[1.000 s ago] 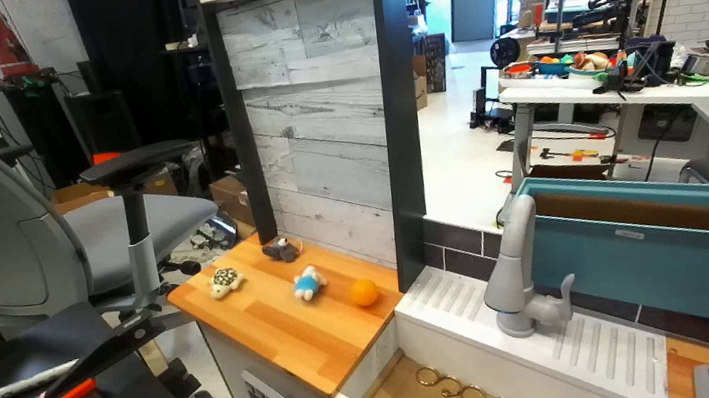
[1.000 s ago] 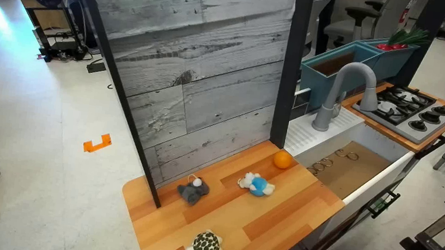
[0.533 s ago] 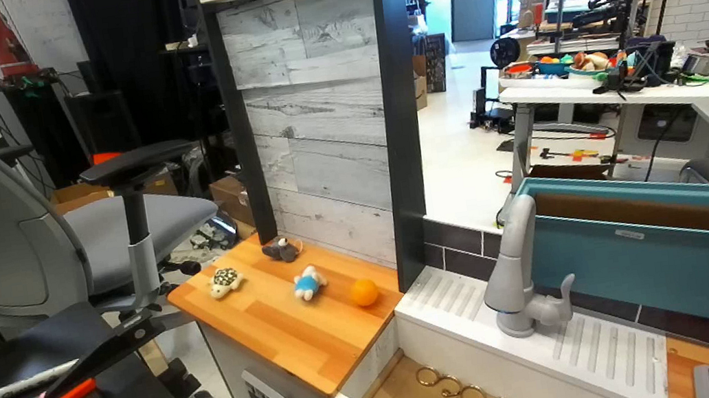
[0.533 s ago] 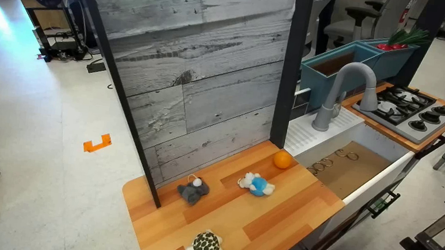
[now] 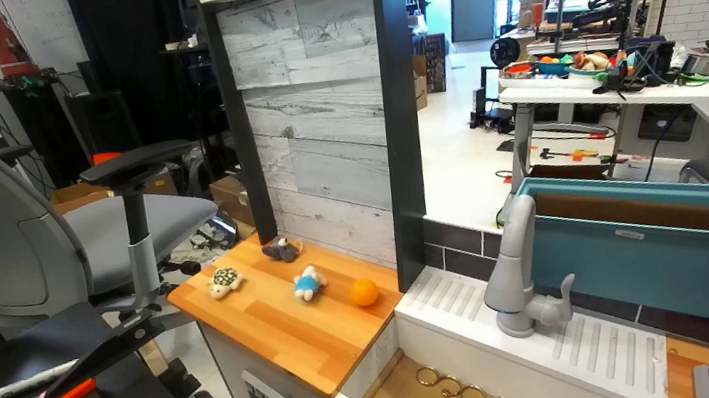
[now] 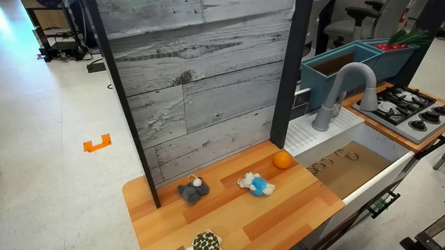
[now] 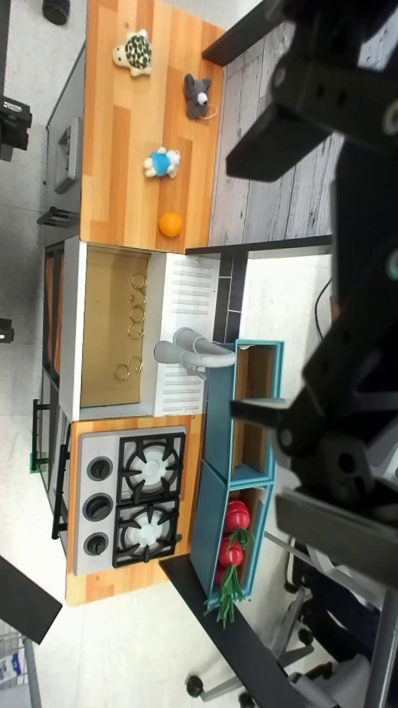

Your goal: Move the tap nozzle to the left

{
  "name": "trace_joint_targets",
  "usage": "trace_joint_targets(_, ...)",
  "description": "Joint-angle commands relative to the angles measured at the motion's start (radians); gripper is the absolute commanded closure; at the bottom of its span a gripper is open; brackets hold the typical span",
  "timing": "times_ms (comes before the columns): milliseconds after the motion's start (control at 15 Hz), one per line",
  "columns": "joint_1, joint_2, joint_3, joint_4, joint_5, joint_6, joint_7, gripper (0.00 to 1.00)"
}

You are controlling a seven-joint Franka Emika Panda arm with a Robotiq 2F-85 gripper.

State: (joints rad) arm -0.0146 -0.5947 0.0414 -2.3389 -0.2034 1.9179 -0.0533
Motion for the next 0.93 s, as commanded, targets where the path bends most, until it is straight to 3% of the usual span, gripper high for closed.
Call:
trace_joint_targets(0, 0.009, 0.022, -0.006, 0.013, -0.001, -0.002, 0.007, 0.0)
trace_joint_targets(267, 0.004, 0.105, -0.003, 0.018, -0.03, 0.025, -0.005, 0.0)
trace_joint_targets(467, -0.005, 0.221, -0.001, 0.025, -0.074, 0.084, 0.007, 0.0)
trace_joint_targets(867, -0.009, 0.464, -0.033, 0.069, -0.048, 0.187, 0.013, 0.0)
